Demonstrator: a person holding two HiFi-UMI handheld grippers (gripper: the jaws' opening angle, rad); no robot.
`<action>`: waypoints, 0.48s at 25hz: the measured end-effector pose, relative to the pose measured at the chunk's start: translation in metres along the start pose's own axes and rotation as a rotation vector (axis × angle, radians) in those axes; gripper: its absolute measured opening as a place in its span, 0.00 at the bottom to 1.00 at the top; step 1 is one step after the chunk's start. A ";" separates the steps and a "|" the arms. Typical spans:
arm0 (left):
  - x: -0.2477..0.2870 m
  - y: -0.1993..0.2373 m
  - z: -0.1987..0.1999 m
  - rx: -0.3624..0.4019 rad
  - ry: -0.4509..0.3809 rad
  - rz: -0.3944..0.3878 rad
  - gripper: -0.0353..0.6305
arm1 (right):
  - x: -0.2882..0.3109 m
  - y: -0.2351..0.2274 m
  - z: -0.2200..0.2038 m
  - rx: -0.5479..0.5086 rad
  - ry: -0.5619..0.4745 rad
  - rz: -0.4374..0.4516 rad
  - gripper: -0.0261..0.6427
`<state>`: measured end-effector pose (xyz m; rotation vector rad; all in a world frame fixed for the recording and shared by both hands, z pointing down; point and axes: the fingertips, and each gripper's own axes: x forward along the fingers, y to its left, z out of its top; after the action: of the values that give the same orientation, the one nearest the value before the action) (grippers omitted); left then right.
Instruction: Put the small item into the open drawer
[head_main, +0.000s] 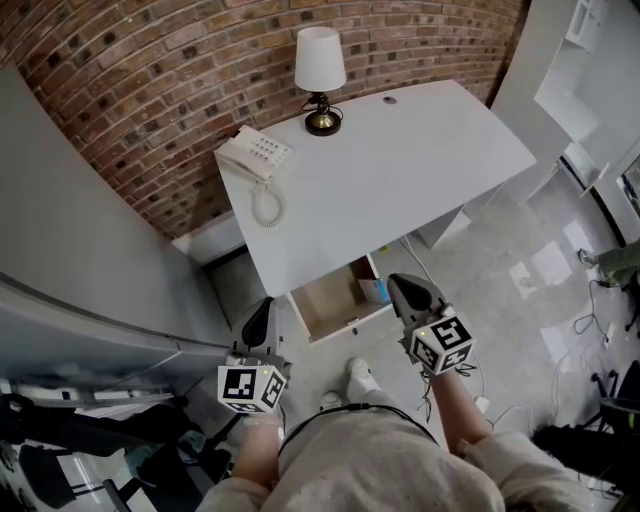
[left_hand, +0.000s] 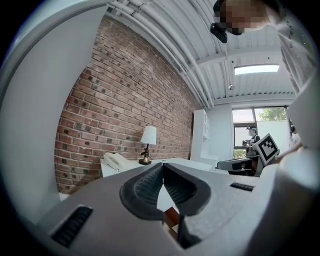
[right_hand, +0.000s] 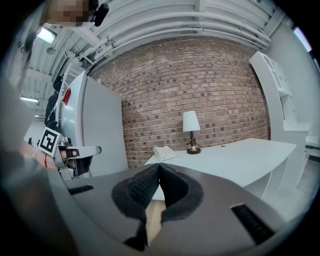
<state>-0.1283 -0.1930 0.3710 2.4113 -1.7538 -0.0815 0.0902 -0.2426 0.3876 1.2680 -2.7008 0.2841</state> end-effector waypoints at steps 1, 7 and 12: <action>0.000 0.001 0.002 0.003 -0.005 0.002 0.06 | 0.000 0.001 0.003 0.001 -0.006 0.003 0.05; -0.004 0.008 0.010 0.011 -0.027 0.016 0.06 | 0.003 0.006 0.017 -0.009 -0.033 0.013 0.05; -0.006 0.009 0.015 0.011 -0.036 0.024 0.06 | 0.000 0.004 0.022 -0.015 -0.043 0.010 0.05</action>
<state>-0.1405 -0.1917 0.3575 2.4110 -1.8026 -0.1139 0.0861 -0.2454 0.3660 1.2706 -2.7406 0.2396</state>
